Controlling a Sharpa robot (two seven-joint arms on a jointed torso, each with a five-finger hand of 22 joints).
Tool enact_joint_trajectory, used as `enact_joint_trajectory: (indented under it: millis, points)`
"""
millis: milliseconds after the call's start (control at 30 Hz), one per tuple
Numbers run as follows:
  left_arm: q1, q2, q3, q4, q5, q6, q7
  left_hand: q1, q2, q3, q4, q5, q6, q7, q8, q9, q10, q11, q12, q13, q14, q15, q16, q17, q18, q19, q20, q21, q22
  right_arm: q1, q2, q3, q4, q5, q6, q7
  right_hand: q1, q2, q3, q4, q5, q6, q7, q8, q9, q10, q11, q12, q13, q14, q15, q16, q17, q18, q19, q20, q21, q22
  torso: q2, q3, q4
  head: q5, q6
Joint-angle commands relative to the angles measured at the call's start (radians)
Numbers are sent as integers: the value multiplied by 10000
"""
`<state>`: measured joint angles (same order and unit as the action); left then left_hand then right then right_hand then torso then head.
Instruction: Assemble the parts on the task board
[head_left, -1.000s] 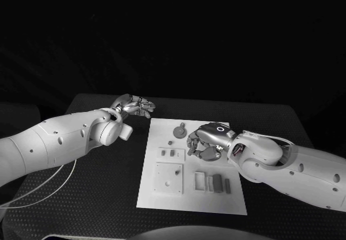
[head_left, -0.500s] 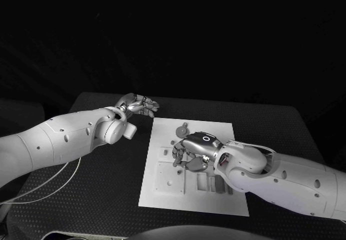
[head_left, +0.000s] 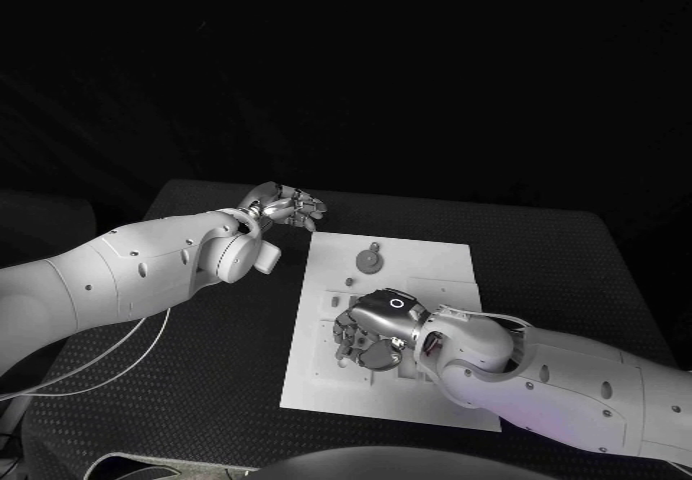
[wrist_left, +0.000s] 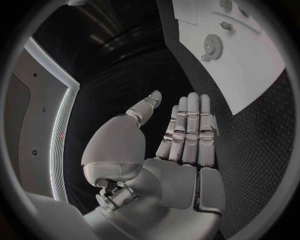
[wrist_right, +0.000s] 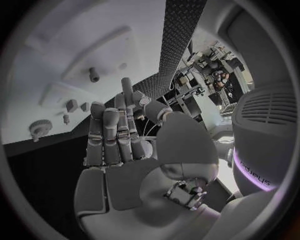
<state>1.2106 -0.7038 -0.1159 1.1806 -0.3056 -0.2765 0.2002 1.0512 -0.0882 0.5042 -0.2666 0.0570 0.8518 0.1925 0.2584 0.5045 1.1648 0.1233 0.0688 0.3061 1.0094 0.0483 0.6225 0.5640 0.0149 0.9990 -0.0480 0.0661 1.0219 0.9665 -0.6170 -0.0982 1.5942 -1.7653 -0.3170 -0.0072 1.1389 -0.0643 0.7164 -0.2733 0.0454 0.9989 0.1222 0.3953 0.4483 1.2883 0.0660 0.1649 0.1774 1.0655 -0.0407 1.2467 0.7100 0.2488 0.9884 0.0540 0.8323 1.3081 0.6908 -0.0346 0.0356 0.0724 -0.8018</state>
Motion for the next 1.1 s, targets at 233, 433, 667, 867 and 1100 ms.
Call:
enact_joint_trajectory:
  millis: [233,433,667,867,1100]
  points:
    - [13,30,8,20,65,118,106,-55,-37,-56,16,-40,-70,-34,67,-16,-38,-7,6,-14,34,40,-49,24,-51,-27,20,29,-16,-291,251,-43,-255,-712,213,-21,-5,63,7,-49,48,155,-105,27,121,61,-30,13,16,8,-45,45,13,130,57,19,56,155,0,6,13,55,-38]
    - [13,24,8,18,65,133,106,-56,-35,-57,18,-40,-71,-34,67,-16,-38,-7,6,-14,34,40,-52,28,-51,-27,20,29,-17,-305,278,-46,-366,-847,233,-67,-7,62,8,-58,48,159,-106,28,122,64,-31,13,19,11,-46,47,14,130,59,17,58,156,-1,-2,-4,47,-38]
    - [12,30,7,9,65,138,106,-59,-33,-58,21,-40,-73,-33,68,-17,-40,-6,5,-15,35,41,-58,35,-52,-28,21,29,-20,-319,279,-46,-417,-874,242,-80,-12,61,10,-68,48,166,-108,29,124,71,-33,13,24,16,-47,50,17,130,63,15,61,156,-2,2,1,29,-38]
    - [12,29,7,0,65,146,104,-60,-31,-59,22,-39,-75,-33,69,-18,-41,-6,5,-16,35,41,-63,40,-52,-28,21,29,-21,-319,242,-46,-426,-878,262,-74,-15,63,11,-74,48,171,-109,29,125,75,-35,13,27,19,-49,53,19,130,66,13,63,157,0,3,0,18,-54]
    - [12,18,7,-5,65,151,106,-61,-30,-60,23,-39,-77,-33,70,-19,-42,-5,4,-16,35,42,-70,49,-52,-29,21,29,-24,-319,223,-46,-464,-865,358,-72,-21,63,12,-80,48,175,-111,29,125,79,-36,12,32,22,-51,55,21,129,70,11,66,157,-1,0,-3,3,-77]
